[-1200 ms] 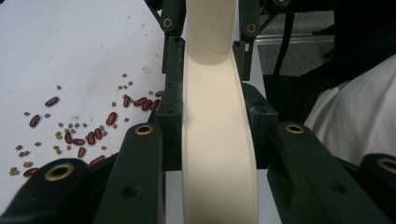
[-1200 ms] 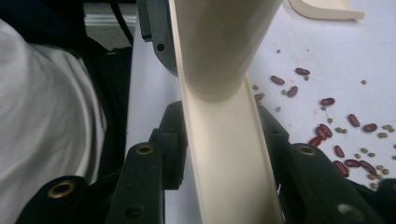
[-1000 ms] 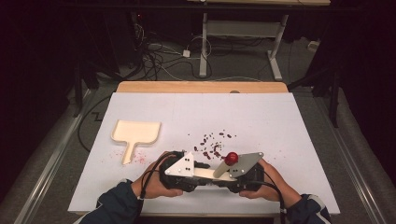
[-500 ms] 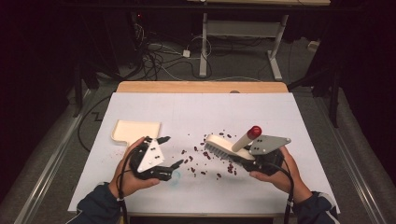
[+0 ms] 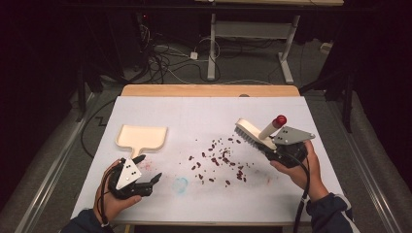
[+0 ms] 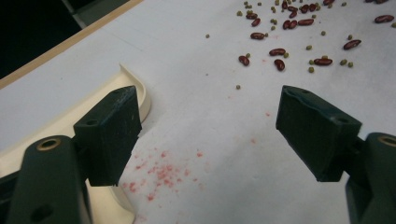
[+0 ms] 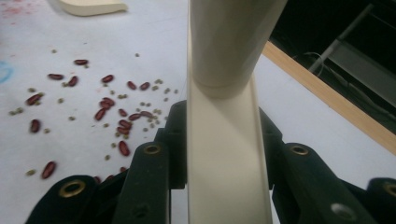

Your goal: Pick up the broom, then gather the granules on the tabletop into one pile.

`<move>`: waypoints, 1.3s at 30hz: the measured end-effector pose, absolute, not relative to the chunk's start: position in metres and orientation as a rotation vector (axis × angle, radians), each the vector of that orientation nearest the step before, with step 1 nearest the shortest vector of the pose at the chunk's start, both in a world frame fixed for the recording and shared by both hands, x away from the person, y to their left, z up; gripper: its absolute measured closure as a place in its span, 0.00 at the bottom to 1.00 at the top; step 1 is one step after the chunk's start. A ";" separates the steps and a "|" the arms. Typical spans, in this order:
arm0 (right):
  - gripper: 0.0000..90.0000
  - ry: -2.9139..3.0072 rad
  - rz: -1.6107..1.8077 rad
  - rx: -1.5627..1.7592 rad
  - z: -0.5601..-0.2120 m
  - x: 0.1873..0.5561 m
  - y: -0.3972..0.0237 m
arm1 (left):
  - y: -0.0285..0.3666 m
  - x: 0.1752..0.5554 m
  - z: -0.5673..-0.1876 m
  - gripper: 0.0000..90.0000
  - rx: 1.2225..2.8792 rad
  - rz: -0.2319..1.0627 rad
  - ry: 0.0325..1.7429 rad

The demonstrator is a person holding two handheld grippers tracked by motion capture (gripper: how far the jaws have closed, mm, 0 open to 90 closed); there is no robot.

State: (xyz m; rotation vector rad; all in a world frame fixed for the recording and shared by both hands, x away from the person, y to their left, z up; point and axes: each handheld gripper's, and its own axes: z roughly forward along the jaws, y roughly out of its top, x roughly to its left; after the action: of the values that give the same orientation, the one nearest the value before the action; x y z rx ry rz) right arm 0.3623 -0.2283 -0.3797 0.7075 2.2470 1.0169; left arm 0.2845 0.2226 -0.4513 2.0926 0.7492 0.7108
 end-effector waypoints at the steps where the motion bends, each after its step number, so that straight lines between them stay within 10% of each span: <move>1: 0.75 2.241 1.015 0.718 -0.380 0.366 -0.229 | 0.223 0.284 -0.451 0.23 2.092 0.715 0.752; 20: 0.75 2.199 0.694 0.846 -0.434 0.436 -0.192 | 0.225 0.293 -0.458 0.23 2.136 0.710 0.782; 39: 0.74 2.390 0.806 0.559 -0.449 0.386 -0.129 | 0.223 0.291 -0.457 0.23 2.149 0.643 0.781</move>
State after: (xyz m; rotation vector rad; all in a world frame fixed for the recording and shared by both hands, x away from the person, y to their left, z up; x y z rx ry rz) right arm 0.3856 -0.1289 -0.4487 0.5594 2.3902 0.8058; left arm 0.2907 0.2228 -0.4571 2.1486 0.7807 0.6432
